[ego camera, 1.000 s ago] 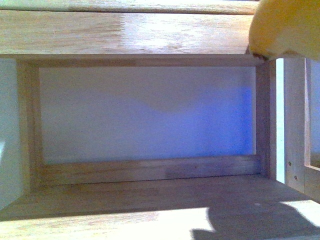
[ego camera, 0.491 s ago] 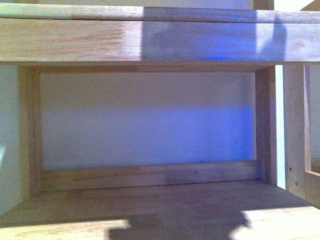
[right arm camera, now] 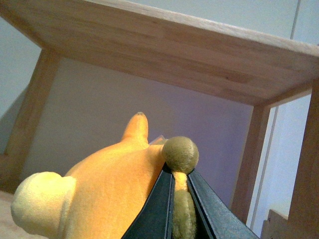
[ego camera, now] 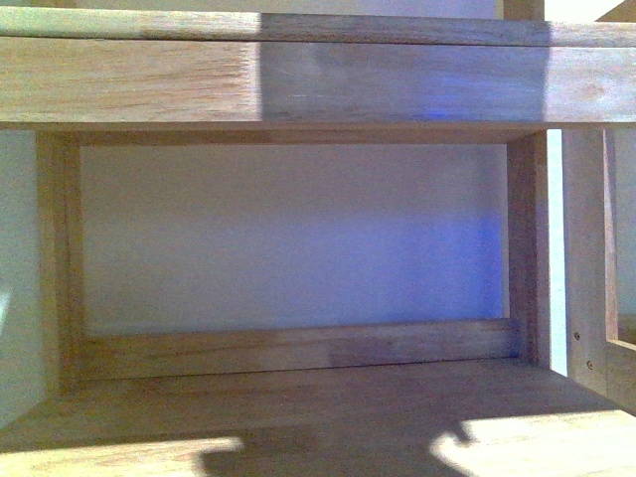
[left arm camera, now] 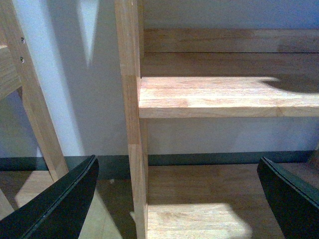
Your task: Put away toys
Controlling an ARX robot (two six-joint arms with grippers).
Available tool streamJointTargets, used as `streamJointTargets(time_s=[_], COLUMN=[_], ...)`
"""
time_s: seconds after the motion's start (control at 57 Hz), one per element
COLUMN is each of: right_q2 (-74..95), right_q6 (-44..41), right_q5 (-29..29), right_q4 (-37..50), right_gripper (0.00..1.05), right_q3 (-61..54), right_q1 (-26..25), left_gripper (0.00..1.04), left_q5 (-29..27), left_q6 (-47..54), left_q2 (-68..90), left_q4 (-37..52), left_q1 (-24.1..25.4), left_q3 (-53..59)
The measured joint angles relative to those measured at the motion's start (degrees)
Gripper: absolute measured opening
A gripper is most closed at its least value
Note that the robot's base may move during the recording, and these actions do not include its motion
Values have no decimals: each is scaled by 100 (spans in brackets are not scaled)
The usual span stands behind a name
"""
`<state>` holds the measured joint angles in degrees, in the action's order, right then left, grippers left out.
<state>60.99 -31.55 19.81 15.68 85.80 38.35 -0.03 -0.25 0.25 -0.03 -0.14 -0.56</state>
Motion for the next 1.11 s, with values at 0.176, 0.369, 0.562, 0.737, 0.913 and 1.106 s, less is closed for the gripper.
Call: streamJointTargets(time_s=[0.176, 0.369, 0.562, 0.737, 0.913, 1.106], right_q2=[433, 1093, 1606, 2087, 2634, 3228], right_q6=[1143, 2170, 2498, 2623, 2702, 2769], right_q5=[-887, -1491, -1694, -1714, -1714, -1668], right_q4=[-201, -254, -260, -199, -175, -175], right_gripper=[6, 6, 6, 6, 6, 6], right_q3=[267, 704, 1110, 1467, 1875, 2280], right_q1=[-1034, -1598, -1545, -1298, -1104, -984], left_gripper=[99, 99, 99, 99, 99, 98], left_q5=[0, 0, 0, 0, 0, 0], left_q6=[0, 0, 0, 0, 0, 0], left_q2=[0, 0, 0, 0, 0, 0], left_q4=[0, 0, 0, 0, 0, 0], left_q1=[-2, 0, -2, -2, -2, -2], left_q3=[0, 0, 0, 0, 0, 0])
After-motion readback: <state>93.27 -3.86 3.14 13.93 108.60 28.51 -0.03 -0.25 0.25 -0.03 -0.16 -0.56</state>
